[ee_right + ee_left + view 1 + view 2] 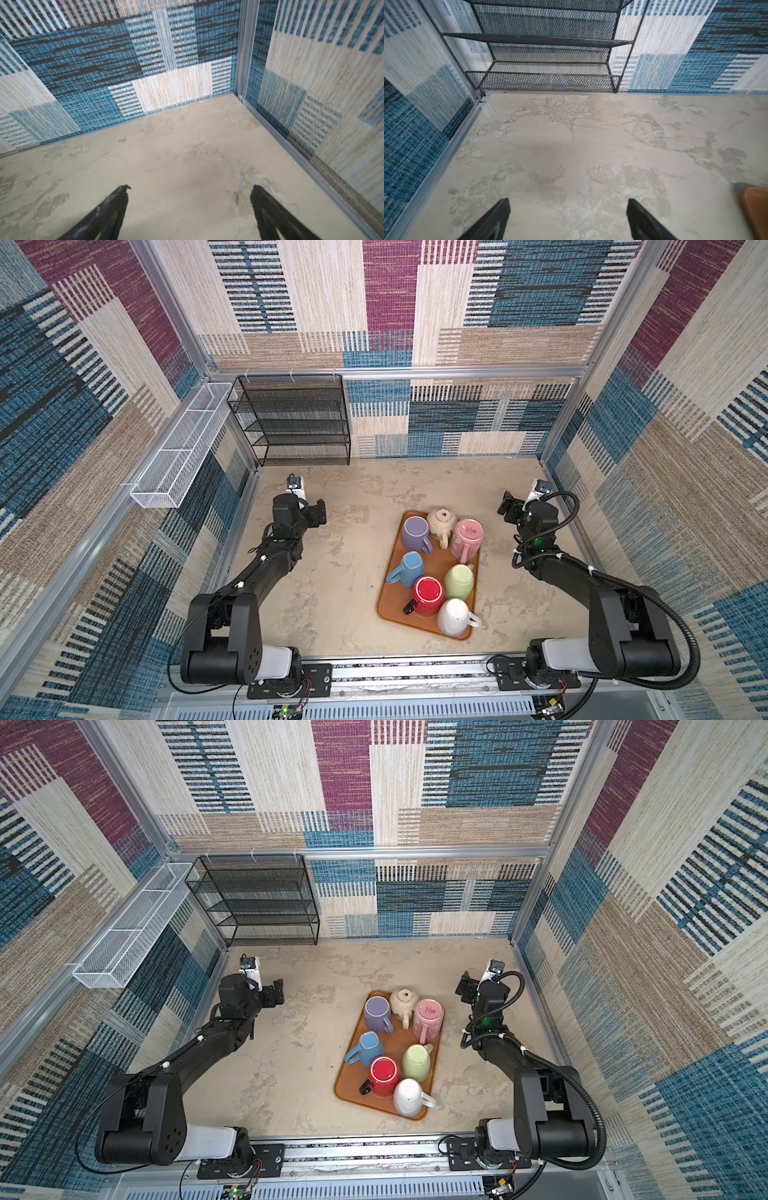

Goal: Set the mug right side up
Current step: 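Move both grippers forward toward the tray of upside-down mugs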

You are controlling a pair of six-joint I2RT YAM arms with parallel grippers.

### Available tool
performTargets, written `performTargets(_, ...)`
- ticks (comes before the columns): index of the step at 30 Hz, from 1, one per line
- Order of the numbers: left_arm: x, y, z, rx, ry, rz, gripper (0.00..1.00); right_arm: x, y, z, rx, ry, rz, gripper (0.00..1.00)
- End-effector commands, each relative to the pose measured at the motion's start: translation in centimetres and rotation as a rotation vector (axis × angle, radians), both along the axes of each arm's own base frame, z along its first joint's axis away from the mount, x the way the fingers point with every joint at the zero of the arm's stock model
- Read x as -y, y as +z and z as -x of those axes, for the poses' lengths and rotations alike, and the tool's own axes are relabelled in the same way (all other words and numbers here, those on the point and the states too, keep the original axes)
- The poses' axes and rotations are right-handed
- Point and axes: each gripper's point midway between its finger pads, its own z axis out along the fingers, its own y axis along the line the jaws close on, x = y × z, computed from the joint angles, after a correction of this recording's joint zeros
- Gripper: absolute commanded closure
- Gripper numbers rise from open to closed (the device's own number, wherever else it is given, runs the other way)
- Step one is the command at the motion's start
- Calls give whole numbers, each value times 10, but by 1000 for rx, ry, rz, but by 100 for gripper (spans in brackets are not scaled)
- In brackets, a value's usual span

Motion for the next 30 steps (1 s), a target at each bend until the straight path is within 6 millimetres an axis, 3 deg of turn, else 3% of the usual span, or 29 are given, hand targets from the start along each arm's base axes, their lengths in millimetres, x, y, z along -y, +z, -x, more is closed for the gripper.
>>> performTargets(1,33,-2,9,-123,-65,15,10,-10,-34,9,-183,8,-140,8)
performTargets(6,80,4,15,-230,-149,-11,19,-30,-48,20,-280,77,-272,15)
performTargets(12,116,-11,32,-331,-187,81,32,-41,-71,42,-360,118,-315,31)
performTargets(20,165,-65,54,-485,-269,171,44,-63,-110,68,-477,190,-427,51)
performTargets(30,213,-106,73,-616,-393,184,53,-73,-135,88,-548,235,-461,57)
